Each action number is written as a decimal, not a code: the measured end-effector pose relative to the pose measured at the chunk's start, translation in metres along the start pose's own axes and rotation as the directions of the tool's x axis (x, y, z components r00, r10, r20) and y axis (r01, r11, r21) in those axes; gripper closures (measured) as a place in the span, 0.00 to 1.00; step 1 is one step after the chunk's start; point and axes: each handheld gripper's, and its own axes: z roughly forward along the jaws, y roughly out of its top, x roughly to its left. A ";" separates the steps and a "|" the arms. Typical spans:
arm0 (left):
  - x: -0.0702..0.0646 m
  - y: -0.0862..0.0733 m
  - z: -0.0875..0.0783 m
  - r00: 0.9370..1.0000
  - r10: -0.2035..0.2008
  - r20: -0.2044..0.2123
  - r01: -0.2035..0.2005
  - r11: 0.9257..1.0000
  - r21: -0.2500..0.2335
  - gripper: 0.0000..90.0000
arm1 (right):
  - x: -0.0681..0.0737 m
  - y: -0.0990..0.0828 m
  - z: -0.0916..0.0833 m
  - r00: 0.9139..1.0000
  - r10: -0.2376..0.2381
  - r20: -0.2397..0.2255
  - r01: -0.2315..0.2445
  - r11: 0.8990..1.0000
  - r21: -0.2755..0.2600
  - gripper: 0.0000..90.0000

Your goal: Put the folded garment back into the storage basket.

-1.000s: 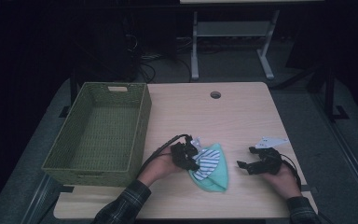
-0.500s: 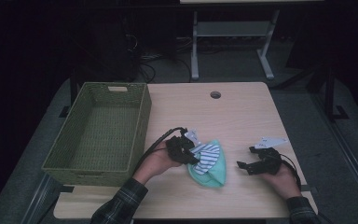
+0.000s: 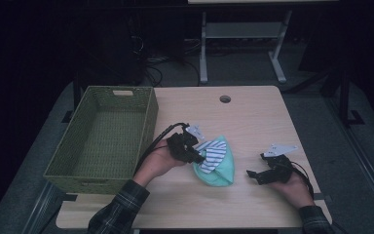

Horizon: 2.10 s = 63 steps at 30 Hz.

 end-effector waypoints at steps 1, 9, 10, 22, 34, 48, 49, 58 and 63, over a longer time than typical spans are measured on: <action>0.001 0.001 -0.002 1.000 -0.003 -0.005 0.003 1.000 0.001 0.91 | 0.001 0.000 0.000 1.000 -0.005 0.002 0.005 1.000 0.005 0.08; 0.005 0.007 -0.025 0.999 -0.009 -0.041 0.008 1.000 -0.019 0.91 | 0.000 0.001 0.002 1.000 0.000 0.010 0.000 1.000 0.014 0.03; 0.005 0.008 -0.029 0.999 -0.009 -0.043 0.008 1.000 -0.022 0.91 | 0.000 0.001 0.002 1.000 0.001 0.011 -0.001 1.000 0.014 0.03; 0.014 0.007 -0.062 0.996 -0.035 -0.082 0.030 0.998 -0.055 0.91 | 0.000 0.001 0.002 1.000 0.014 0.024 -0.015 1.000 0.019 0.02; 0.024 0.000 -0.098 0.989 -0.061 -0.136 0.054 0.997 -0.055 0.91 | 0.000 0.001 0.002 1.000 0.013 0.025 -0.014 1.000 0.019 0.02; 0.032 -0.020 -0.136 0.974 -0.130 -0.185 0.111 0.988 -0.108 0.91 | 0.000 0.001 0.002 1.000 0.015 0.024 -0.015 1.000 0.017 0.02; 0.033 -0.022 -0.138 0.973 -0.136 -0.187 0.116 0.987 -0.114 0.91 | 0.000 0.001 0.002 1.000 0.014 0.024 -0.015 1.000 0.017 0.02; 0.039 -0.041 -0.158 0.957 -0.180 -0.226 0.153 0.979 -0.130 0.91 | 0.000 0.001 0.002 1.000 0.015 0.024 -0.015 1.000 0.017 0.02; 0.044 -0.051 -0.167 0.947 -0.209 -0.245 0.178 0.974 -0.143 0.91 | 0.000 0.001 0.002 1.000 0.015 0.024 -0.016 1.000 0.017 0.02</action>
